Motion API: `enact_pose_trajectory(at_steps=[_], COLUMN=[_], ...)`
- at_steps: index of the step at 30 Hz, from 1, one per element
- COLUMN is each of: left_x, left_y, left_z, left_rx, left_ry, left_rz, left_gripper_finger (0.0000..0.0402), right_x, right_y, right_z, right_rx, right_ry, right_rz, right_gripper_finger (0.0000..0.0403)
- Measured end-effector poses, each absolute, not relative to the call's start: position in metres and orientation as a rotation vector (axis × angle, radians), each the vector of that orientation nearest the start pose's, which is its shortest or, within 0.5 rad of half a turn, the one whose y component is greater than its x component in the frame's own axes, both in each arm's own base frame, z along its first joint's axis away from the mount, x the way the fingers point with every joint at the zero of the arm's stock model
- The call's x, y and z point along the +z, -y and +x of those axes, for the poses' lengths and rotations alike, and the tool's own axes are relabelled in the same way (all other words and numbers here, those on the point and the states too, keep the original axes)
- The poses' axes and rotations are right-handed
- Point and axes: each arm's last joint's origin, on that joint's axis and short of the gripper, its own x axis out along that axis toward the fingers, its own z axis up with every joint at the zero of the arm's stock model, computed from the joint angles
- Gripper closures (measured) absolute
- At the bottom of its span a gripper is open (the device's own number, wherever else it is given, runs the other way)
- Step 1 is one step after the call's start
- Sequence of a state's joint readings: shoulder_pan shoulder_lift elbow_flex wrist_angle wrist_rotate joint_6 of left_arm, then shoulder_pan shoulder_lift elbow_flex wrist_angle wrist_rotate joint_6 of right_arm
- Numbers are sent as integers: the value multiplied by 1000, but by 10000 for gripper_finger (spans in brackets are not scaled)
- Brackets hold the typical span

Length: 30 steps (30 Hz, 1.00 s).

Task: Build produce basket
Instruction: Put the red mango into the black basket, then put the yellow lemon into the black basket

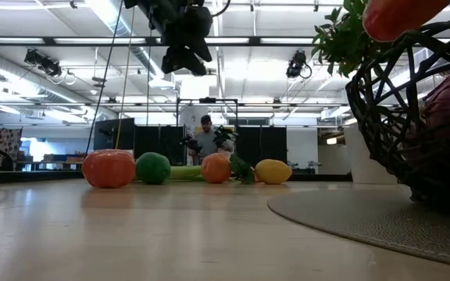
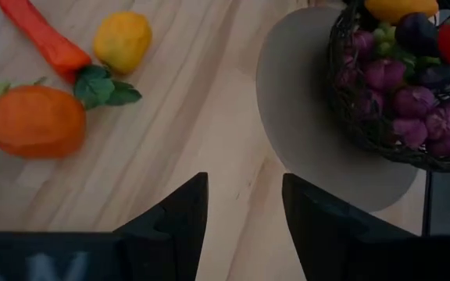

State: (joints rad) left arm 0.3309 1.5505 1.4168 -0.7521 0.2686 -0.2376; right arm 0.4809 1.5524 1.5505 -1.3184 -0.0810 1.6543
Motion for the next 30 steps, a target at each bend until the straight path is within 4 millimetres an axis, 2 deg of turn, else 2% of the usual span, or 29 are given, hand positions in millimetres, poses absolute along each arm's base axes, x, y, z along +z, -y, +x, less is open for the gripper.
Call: enact_pose_trajectory(at_steps=[10, 19, 24, 30], left_x=[320, 319, 310, 301], left_y=[-96, -73, -67, -68], left_z=[312, 316, 304, 282], left_rx=[201, 133, 149, 281], left_ry=[-837, -876, -1043, -1265], left_rz=[-587, -548, -542, -523], left_gripper_finger=[230, 230, 230, 230], right_x=[333, 332, 332, 333], right_y=[-133, -133, -127, -105], right_z=[251, 253, 256, 269], right_rx=[-689, -716, -761, -785], right_ry=[-1290, -1233, -1144, -1029], right_rz=[1083, 1086, 1057, 1010], right_gripper_finger=[60, 26, 27, 27])
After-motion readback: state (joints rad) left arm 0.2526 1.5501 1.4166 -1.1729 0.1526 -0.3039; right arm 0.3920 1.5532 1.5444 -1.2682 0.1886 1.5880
